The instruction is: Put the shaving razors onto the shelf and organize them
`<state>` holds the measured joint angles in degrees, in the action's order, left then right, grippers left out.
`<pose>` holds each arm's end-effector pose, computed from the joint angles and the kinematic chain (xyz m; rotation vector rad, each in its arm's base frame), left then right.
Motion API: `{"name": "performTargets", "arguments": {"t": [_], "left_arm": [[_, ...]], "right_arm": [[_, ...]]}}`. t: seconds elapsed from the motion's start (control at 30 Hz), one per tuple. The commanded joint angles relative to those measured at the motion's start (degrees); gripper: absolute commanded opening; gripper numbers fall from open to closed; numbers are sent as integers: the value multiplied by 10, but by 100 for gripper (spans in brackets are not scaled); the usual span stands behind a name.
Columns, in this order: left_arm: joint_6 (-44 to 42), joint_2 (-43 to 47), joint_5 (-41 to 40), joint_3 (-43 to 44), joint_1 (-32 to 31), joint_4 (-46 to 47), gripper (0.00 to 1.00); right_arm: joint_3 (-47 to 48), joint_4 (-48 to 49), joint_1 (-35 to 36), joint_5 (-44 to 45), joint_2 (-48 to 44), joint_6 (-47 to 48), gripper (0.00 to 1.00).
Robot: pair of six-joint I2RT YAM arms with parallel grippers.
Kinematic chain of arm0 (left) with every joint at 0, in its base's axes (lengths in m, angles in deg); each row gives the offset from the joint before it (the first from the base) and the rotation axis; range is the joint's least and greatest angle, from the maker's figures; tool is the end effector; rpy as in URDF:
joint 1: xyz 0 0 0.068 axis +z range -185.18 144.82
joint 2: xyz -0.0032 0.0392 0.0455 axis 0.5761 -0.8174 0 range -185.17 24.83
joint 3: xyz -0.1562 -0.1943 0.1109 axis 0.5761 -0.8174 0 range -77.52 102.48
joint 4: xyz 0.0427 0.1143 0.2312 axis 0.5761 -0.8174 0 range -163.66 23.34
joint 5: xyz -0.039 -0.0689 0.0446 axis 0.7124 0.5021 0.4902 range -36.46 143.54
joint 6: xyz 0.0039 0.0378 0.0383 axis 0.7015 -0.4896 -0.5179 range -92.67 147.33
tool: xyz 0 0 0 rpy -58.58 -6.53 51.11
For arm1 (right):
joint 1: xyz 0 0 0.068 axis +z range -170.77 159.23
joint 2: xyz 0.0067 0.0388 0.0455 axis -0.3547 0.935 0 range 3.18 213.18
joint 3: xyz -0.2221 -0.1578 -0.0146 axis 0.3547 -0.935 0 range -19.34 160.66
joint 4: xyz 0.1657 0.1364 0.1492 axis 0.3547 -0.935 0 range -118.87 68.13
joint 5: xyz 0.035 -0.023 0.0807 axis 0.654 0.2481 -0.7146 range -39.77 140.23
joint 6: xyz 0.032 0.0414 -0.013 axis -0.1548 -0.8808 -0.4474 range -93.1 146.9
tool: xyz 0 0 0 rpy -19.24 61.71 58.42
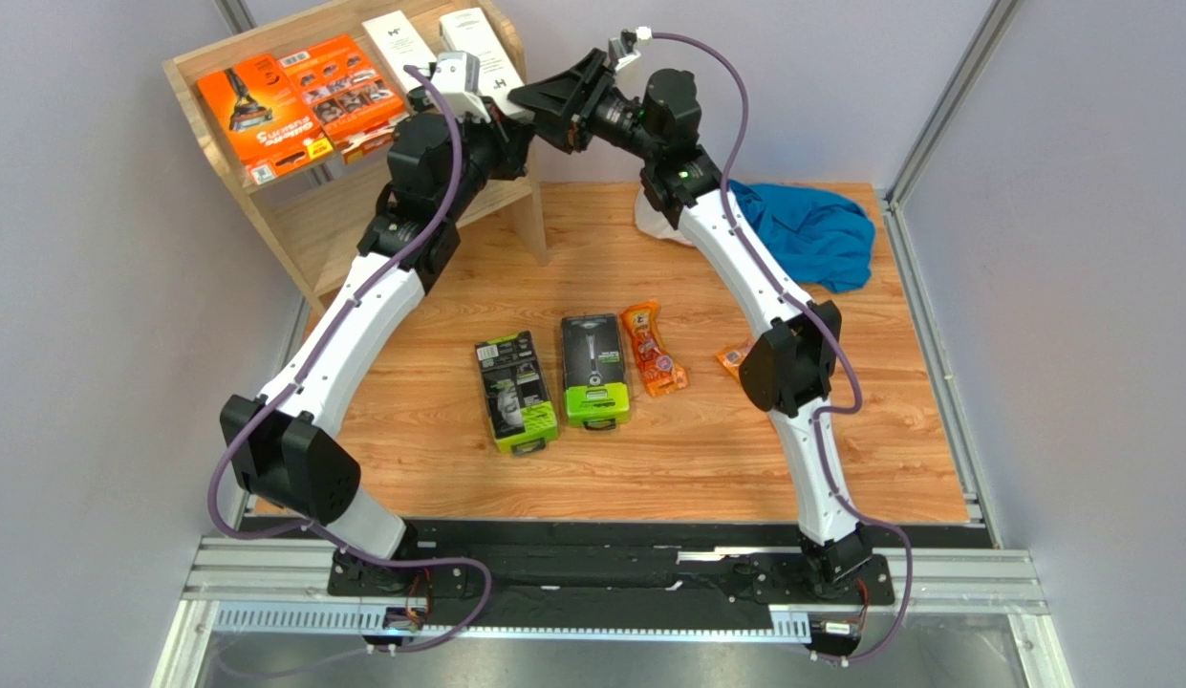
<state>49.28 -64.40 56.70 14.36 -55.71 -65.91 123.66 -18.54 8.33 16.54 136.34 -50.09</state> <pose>0.3437 -0.1308 0.4553 0.0260 1.5448 -0.6336 0.4558 0.2763 0.4306 0.0895 1.6815 1.8717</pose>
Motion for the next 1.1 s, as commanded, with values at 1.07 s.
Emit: {"name": "performTargets", "arguments": {"t": [1.07], "left_arm": [[74, -10, 73, 60, 58, 124, 0]], "right_arm": [[-355, -16, -1, -44, -288, 146, 68]]}}
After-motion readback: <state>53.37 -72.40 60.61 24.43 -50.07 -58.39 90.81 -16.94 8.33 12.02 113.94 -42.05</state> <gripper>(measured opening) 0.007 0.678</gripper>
